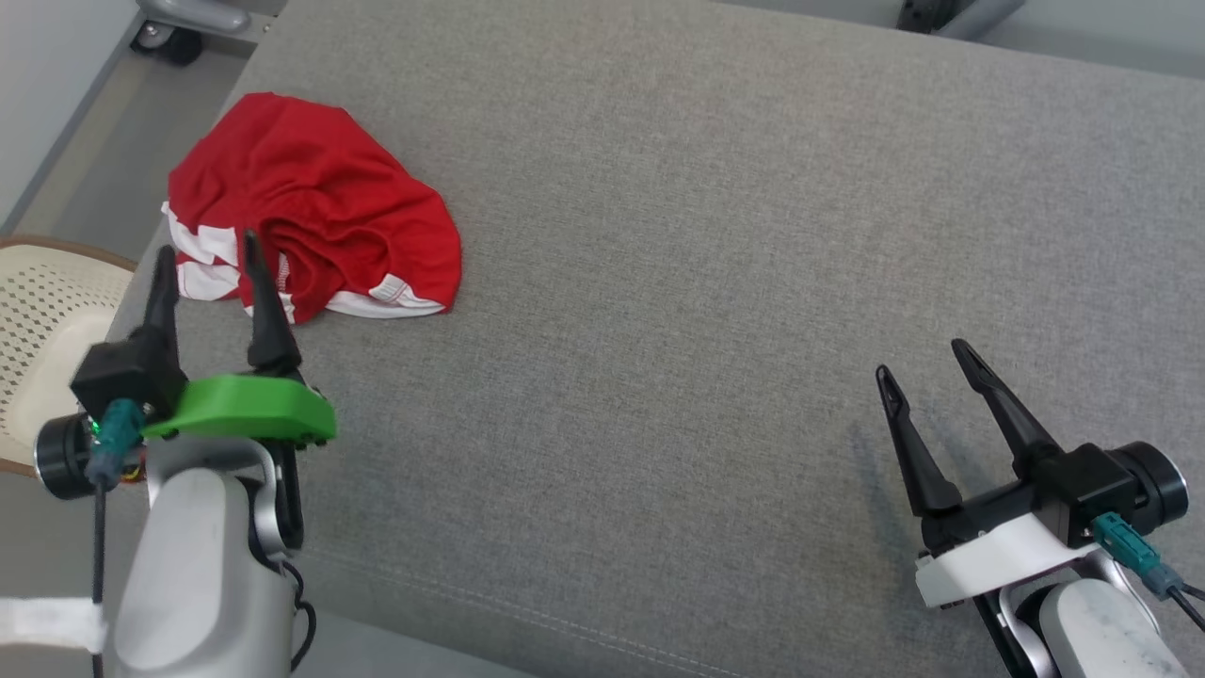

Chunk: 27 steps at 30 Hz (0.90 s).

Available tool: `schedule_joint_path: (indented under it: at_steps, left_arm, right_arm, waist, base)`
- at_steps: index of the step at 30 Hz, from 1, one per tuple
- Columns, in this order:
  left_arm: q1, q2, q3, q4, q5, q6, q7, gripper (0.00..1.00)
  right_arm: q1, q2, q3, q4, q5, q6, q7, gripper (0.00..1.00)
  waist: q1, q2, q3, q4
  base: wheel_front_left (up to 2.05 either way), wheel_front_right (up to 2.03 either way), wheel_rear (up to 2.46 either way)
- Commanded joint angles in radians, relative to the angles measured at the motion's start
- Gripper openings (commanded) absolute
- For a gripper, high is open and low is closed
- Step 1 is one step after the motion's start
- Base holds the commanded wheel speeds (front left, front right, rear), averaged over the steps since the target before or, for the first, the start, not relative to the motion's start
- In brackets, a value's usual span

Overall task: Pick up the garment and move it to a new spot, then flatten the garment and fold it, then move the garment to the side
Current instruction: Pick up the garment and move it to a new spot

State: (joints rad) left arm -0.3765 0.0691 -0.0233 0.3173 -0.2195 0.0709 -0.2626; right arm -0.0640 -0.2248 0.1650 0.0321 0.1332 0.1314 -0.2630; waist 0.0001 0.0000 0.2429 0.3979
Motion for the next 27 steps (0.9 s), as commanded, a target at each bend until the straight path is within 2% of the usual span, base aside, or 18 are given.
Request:
schedule_joint_path:
  at_steps: [1, 7, 15, 23, 27]
  left_arm:
    - [-0.078, 0.014, 0.029, 0.073, -0.028, -0.005, -0.003, 1.00]
    - [-0.282, 0.053, 0.076, 0.330, -0.107, -0.040, 0.091, 1.00]
    - [-0.512, 0.094, 0.091, 0.572, -0.170, -0.079, 0.257, 1.00]
    - [-0.631, 0.120, 0.072, 0.740, -0.179, -0.075, 0.410, 1.00]
    - [-0.664, 0.120, 0.065, 0.805, -0.191, -0.093, 0.462, 1.00]
  right_arm:
    - [-0.030, -0.014, 0.002, -0.005, -0.006, -0.001, -0.003, 1.00]
    - [-0.074, -0.042, 0.013, -0.006, -0.013, -0.001, -0.003, 1.00]
    - [-0.119, -0.073, 0.019, -0.012, -0.018, -0.001, -0.003, 1.00]
    - [-0.160, -0.091, 0.039, -0.010, -0.020, -0.001, -0.003, 1.00]
    - [-0.179, -0.096, 0.046, -0.008, -0.020, -0.001, -0.003, 1.00]
  waist:
    - [-0.0001, 0.0000, 0.094, -0.048]
    - [-0.0001, 0.0000, 0.161, -0.072]
    - [-0.0001, 0.0000, 0.236, -0.077]
    - [-0.0001, 0.0000, 0.274, -0.081]
    - [-0.0001, 0.0000, 0.285, -0.085]
  base:
    - [0.00, 0.00, 0.00]
    - [0.00, 0.00, 0.00]
    - [0.00, 0.00, 0.00]
    - [0.00, 0.00, 0.00]
    - [0.00, 0.00, 0.00]
